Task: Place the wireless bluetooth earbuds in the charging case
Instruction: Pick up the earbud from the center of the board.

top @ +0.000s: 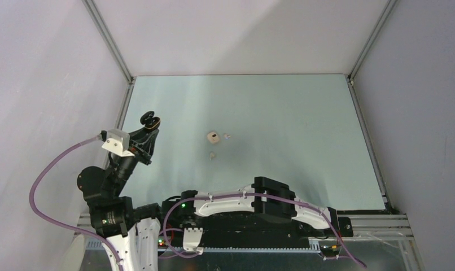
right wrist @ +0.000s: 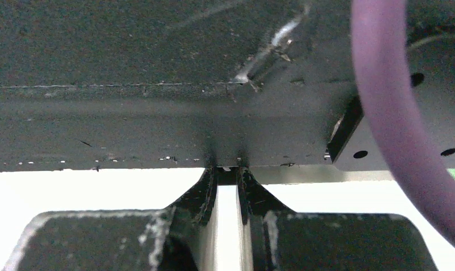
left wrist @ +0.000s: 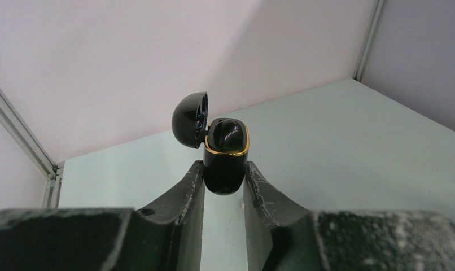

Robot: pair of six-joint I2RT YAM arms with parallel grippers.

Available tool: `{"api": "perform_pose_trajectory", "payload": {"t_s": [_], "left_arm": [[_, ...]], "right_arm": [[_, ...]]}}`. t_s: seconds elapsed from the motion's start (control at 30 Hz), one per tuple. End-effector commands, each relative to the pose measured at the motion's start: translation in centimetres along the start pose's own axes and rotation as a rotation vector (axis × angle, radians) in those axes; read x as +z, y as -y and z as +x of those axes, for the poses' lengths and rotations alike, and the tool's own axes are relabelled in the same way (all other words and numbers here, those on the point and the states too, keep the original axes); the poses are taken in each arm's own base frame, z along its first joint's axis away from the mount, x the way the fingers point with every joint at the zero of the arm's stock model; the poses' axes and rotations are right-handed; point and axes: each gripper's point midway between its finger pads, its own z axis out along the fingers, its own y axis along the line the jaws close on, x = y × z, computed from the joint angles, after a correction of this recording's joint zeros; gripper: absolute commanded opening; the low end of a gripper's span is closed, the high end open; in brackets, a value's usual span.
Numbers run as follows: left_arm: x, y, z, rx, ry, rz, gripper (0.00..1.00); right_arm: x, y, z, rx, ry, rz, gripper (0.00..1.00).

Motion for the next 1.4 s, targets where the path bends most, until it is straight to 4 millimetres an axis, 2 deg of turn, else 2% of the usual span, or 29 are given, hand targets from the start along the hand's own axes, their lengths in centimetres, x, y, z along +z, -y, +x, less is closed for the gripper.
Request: {"api": "perform_pose_trajectory", "payload": {"t_s": [0.0, 0.13, 0.27, 0.43, 0.67, 0.7, 0.83, 0.87, 0.93, 1.07, 1.37], "left_arm": [[0.4, -0.1, -1.7, 0.027, 0.052, 0.007, 0.0], [1.0, -0.4, -2.4, 0.026, 0.071, 0.01, 0.0], [1.7, -0.7, -2.9, 0.015, 0.086, 0.02, 0.0], [2.1, -0.9, -3.3, 0.001, 0.094, 0.019, 0.0], [2.7, -1.3, -3.3, -0.008, 0.081, 0.025, 0.0], [2.8, -1.4, -3.4, -0.001, 0.081, 0.025, 0.0], [3.1, -1.7, -2.9, 0.001, 0.069, 0.02, 0.0], [3.2, -1.8, -2.8, -0.002, 0.067, 0.02, 0.0], [3.2, -1.8, -2.6, -0.006, 0.063, 0.021, 0.0], [2.9, -1.6, -2.7, 0.002, 0.072, 0.023, 0.0], [2.1, -1.1, -3.2, 0.004, 0.101, 0.01, 0.0]], "right_arm": [[-0.2, -0.3, 2.3, 0.132, 0.003, 0.037, 0.06], [-4.8, -0.2, 2.9, 0.22, 0.041, 0.119, 0.04], [-7.4, -1.3, 3.7, 0.326, 0.065, 0.145, 0.04], [-8.7, -2.7, 4.5, 0.448, 0.098, 0.144, 0.04], [-8.6, -4.2, 5.8, 0.693, 0.207, 0.124, 0.05], [-9.0, -4.3, 5.5, 0.716, 0.268, 0.125, 0.06], [-10.1, -4.0, 3.5, 0.649, 0.41, 0.155, 0.31], [-9.9, -4.2, 2.9, 0.62, 0.43, 0.149, 0.39], [-9.3, -3.8, 2.0, 0.554, 0.434, 0.149, 0.43], [-7.2, -2.8, 0.3, 0.429, 0.408, 0.12, 0.44], [-3.3, -1.1, -0.6, 0.21, 0.364, 0.083, 0.45]]}}
